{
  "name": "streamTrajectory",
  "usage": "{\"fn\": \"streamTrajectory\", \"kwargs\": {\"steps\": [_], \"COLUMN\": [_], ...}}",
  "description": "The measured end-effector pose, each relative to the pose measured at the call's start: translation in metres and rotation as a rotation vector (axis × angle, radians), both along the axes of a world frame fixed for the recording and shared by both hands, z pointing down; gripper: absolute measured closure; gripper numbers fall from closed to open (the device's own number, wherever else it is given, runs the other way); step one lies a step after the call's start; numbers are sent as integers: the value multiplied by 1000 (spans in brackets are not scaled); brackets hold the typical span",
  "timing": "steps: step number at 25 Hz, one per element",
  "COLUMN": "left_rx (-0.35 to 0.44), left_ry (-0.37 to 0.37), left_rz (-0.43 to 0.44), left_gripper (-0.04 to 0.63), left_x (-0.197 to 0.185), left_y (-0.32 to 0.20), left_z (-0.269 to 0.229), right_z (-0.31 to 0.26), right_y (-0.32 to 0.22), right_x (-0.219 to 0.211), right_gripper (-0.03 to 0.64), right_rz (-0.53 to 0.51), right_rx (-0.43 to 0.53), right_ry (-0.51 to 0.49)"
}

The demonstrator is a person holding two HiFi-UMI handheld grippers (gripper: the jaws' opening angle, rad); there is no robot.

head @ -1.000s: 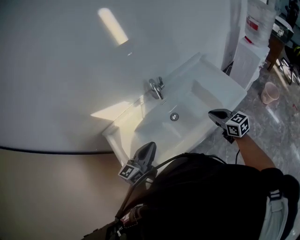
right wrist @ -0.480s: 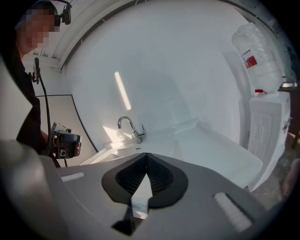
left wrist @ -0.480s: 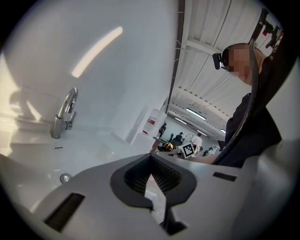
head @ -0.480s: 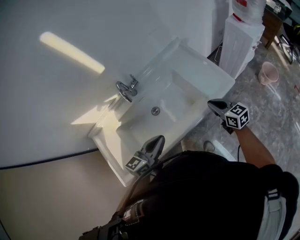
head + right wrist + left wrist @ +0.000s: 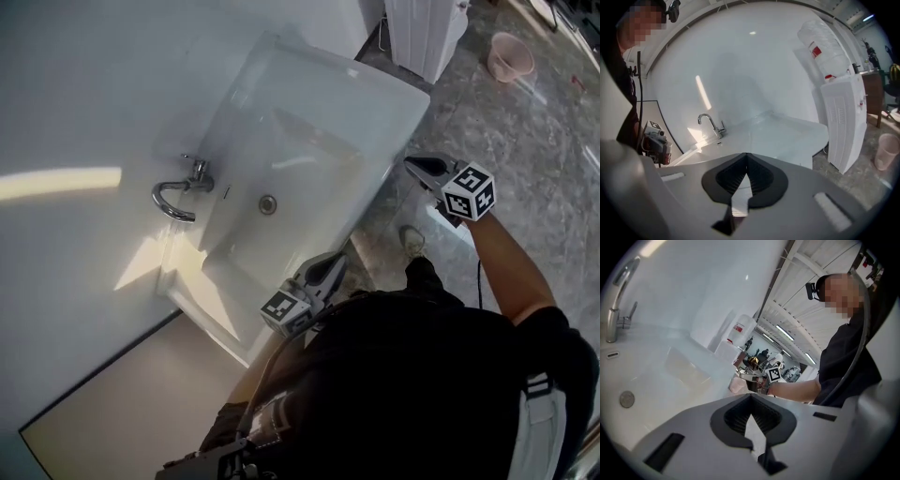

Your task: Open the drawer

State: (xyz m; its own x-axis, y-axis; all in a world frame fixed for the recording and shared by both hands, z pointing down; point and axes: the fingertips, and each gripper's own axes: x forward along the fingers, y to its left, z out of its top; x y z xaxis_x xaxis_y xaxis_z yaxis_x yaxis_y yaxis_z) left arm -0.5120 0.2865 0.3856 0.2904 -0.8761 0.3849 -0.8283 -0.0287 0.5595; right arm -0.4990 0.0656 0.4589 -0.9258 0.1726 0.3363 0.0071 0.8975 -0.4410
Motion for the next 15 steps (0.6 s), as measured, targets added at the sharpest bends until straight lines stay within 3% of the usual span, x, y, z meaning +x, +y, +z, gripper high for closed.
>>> {"fn": "streamTrajectory", "kwargs": {"steps": [5, 15], "left_rx": [-91, -231], "left_ry": [9, 63], "left_rz": [132, 240], "left_gripper": [594, 594], "left_x": [37, 91], "left_y": [-31, -84], "left_z": [53, 182], "right_z": [68, 222], "right_y": [-22, -49], "right_x": [26, 40], "right_gripper": [614, 612], "right_rz": [72, 114], "right_rx": [-60, -163], "right_ry": [32, 88]}}
